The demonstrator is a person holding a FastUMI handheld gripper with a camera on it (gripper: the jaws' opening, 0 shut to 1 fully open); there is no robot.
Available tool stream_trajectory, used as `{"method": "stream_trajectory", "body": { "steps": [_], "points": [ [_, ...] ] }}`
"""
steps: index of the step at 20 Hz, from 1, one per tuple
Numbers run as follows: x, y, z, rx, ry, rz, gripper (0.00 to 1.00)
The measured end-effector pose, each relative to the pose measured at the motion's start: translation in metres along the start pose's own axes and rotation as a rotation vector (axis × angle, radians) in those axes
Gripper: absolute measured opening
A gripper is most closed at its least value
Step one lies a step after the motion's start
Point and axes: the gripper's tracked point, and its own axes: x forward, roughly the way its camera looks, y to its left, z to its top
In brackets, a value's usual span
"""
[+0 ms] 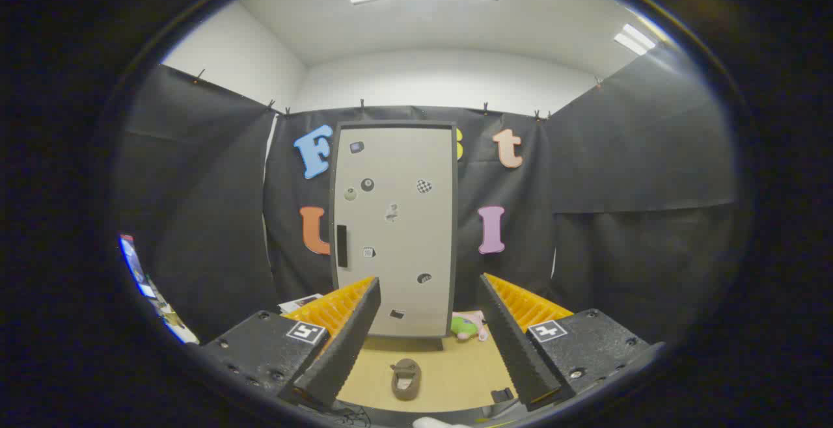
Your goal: Open the shoe cabinet door, grab the shoes and put them into the shoe cabinet, then close the shoe cabinet door.
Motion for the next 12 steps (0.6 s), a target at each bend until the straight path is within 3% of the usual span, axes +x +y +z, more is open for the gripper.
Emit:
{"method": "stream_trajectory", "body": {
  "steps": [12],
  "points": [
    [0.012, -0.002, -0.012, -0.006, 0.054, -0.046, 0.98]
  ]
}}
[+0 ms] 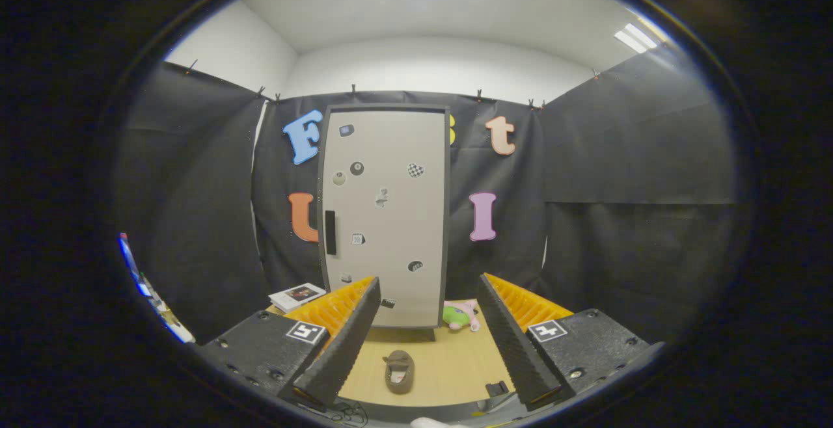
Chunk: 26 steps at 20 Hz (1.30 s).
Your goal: Open the shoe cabinet door, grab the shoes and put them into the shoe cabinet, then close the shoe cabinet door.
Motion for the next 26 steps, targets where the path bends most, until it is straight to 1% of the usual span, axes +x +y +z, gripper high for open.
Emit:
{"method": "stream_trajectory", "body": {
  "steps": [7, 11, 13, 16, 21, 26],
  "points": [
    [0.017, 0.008, -0.011, 0.011, 0.020, -0.018, 0.98],
    [0.043, 0.030, -0.016, -0.003, 0.035, 0.017, 0.98],
    [0.061, 0.048, -0.017, 0.011, 0.042, 0.053, 0.98],
    [0.098, 0.071, -0.017, 0.016, 0.050, 0.084, 0.98],
    [0.169, 0.131, -0.020, 0.049, 0.091, 0.209, 0.98],
    [0.247, 0.189, -0.015, 0.039, 0.090, 0.291, 0.98]
  ]
}}
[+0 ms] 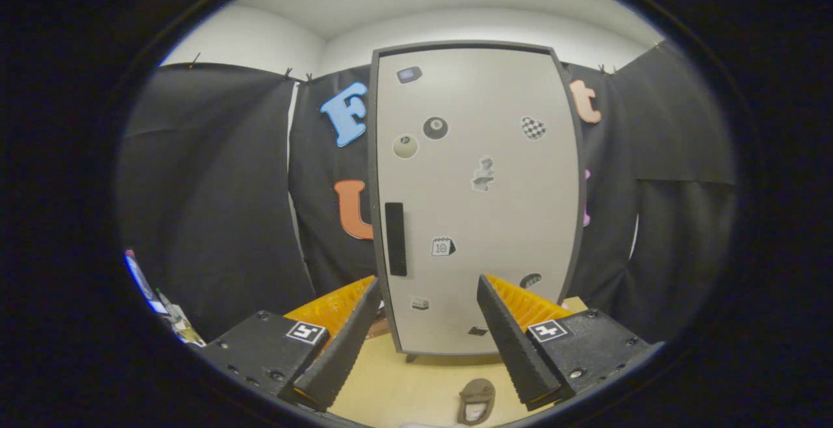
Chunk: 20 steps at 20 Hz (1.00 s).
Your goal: Open the shoe cabinet door, grab the shoes and put them into the shoe cabinet, then close the shoe cabinet door.
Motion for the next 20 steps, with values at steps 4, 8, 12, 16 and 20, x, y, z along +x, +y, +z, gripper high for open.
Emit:
{"method": "stream_trajectory", "body": {
  "steps": [4, 8, 12, 16, 20],
  "points": [
    [0.071, 0.018, 0.000, -0.001, 0.018, 0.032, 0.98],
    [0.123, 0.027, -0.005, -0.006, 0.030, 0.033, 0.95],
    [0.159, 0.026, -0.010, -0.046, 0.050, 0.009, 0.86],
    [0.176, 0.031, -0.010, -0.044, 0.042, 0.012, 0.74],
    [0.184, 0.032, -0.015, -0.002, 0.063, -0.012, 0.56]
  ]
}}
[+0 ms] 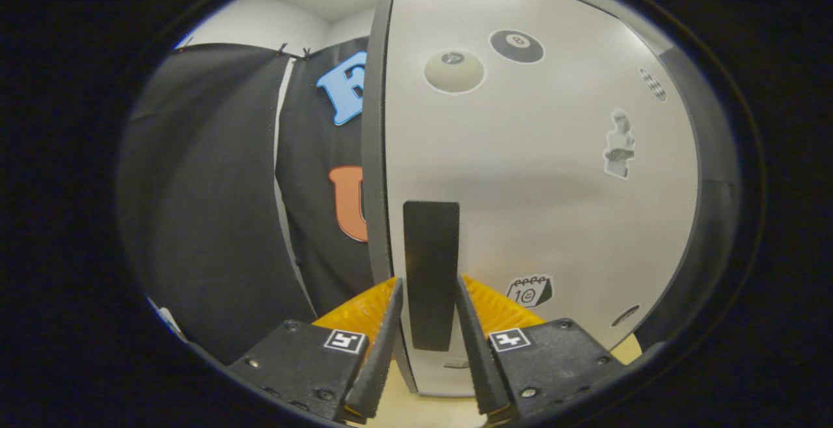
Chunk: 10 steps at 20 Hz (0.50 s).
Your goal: Open the shoe cabinet door, grab the shoes and put them into the shoe cabinet, then close the shoe cabinet door.
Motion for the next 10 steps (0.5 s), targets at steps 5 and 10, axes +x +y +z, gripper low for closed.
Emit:
{"method": "stream_trajectory", "body": {
  "steps": [5, 10],
  "points": [
    [0.000, -0.003, 0.000, -0.017, -0.010, -0.026, 0.40],
    [-0.011, -0.003, -0.005, -0.013, 0.013, 0.055, 0.35]
  ]
}}
